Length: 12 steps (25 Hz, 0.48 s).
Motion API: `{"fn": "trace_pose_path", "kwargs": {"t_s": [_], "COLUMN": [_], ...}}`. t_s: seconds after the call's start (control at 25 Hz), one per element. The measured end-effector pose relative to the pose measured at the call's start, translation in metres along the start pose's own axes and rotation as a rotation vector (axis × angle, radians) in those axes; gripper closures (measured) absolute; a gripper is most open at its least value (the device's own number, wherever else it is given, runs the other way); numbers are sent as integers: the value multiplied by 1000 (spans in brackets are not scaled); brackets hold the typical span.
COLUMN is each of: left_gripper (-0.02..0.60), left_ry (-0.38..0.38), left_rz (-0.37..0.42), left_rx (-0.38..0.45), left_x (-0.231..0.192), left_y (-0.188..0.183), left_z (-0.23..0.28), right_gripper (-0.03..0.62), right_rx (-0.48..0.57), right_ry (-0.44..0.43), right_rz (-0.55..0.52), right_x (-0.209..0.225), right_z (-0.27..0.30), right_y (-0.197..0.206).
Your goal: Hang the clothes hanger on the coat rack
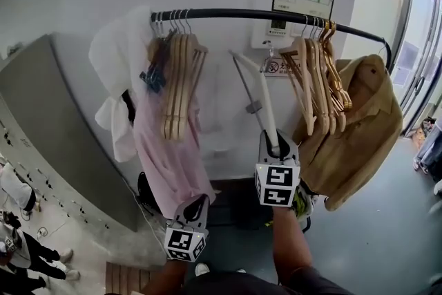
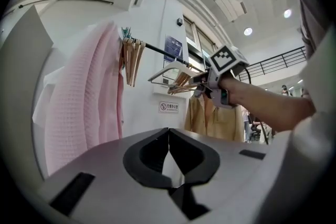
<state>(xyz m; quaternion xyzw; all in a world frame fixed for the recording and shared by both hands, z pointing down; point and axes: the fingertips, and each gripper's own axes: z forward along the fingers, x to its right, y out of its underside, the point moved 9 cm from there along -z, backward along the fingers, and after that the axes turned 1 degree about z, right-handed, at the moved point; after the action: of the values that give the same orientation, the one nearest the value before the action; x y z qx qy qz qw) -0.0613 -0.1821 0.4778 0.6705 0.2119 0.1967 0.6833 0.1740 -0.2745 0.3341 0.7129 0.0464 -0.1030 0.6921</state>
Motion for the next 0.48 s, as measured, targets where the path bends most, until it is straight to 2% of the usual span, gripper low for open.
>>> {"fn": "trace_pose_path", "kwargs": {"t_s": [0.32,0.48], "left_gripper": [572,572], "left_ry": [48,40], "left_rz": [1,-7], "left_rx": [13,12], "left_x": [-2,-6], "left_y": [-1,0], "left_z": [0,0], "right_gripper": [505,505], "right_rx": [-1,-35], "right_ry": [65,62], "right_rz": [-41,-50], "right_x": [23,28], "right_z": [57,81], "right_y": [-66,-77]}}
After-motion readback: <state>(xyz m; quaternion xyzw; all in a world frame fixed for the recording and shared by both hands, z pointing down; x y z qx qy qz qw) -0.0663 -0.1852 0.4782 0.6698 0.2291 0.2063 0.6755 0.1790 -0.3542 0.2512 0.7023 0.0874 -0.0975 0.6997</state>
